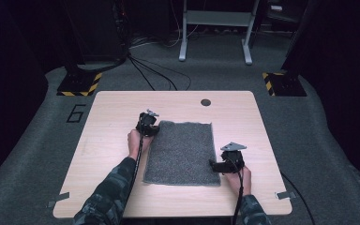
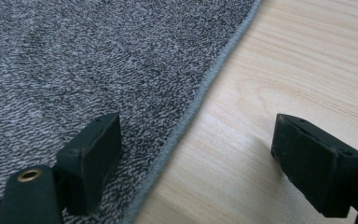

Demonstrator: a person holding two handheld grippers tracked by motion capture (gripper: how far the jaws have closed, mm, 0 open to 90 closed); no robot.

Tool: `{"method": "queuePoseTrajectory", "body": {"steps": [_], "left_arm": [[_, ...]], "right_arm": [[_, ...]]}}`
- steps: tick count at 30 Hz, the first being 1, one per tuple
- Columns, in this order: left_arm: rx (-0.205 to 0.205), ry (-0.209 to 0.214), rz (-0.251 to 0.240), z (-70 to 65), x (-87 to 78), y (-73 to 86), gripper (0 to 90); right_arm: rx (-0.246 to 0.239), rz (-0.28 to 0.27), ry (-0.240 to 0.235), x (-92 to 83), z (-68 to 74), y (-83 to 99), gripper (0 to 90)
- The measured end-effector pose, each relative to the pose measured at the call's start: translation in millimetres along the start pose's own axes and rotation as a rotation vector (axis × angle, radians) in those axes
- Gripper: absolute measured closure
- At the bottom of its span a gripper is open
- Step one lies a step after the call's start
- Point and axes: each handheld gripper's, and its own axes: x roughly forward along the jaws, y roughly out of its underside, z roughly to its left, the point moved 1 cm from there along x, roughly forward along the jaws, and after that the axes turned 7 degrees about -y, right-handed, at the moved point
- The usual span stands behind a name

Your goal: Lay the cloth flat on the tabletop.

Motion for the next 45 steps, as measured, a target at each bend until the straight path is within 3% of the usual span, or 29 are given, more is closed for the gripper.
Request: {"method": "queuePoseTrajectory", "body": {"steps": [2,5,7,8,10,12,17,21,28,34,36,41,45], "left_arm": [[0.005,-0.052,-0.062,-0.9,-11.3,-2.9,89.5],[0.106,-0.108,-0.148,-14.8,-27.7,-10.9,89.5],[0.179,-0.117,-0.191,-30.3,-35.3,-15.7,89.5],[0.240,-0.104,-0.199,-45.2,-36.3,-17.2,89.4],[0.260,-0.084,-0.193,-50.8,-34.4,-16.6,89.0],[0.274,-0.060,-0.144,-57.9,-26.2,-13.3,88.5],[0.169,-0.030,-0.039,-43.8,-8.1,-1.4,74.8],[0.079,0.008,-0.009,-28.9,-6.2,3.1,60.8],[0.071,0.141,0.004,-28.7,-6.0,4.4,53.9],[0.102,0.160,-0.030,-37.2,-12.3,-1.1,52.4],[0.121,0.158,-0.016,-40.5,-10.9,-3.4,54.3],[0.094,0.169,-0.009,-42.5,-3.2,-8.9,61.5],[0.061,0.192,-0.024,-42.1,-1.4,-17.5,55.1]], "right_arm": [[-0.006,-0.001,-0.001,-0.1,-0.3,0.1,16.0],[-0.002,-0.002,-0.001,-0.1,0.0,0.2,15.9],[-0.005,-0.004,-0.001,0.0,-0.2,0.1,15.9],[-0.001,-0.003,-0.001,0.0,0.1,0.2,15.9],[-0.003,-0.005,0.000,0.1,-0.1,0.2,16.0],[-0.002,-0.004,0.000,0.0,0.0,0.2,16.0],[-0.005,-0.005,-0.002,0.0,-0.2,0.3,16.0],[-0.005,-0.004,0.000,0.0,-0.2,0.2,16.0],[-0.001,-0.003,-0.001,0.0,0.2,0.1,16.0],[0.000,-0.004,-0.002,0.0,0.2,0.2,16.0],[0.000,-0.004,-0.002,0.0,0.2,0.1,16.0],[0.002,-0.005,-0.002,0.0,0.2,0.2,16.0],[0.003,-0.005,-0.002,-0.1,0.4,0.3,16.1]]}}
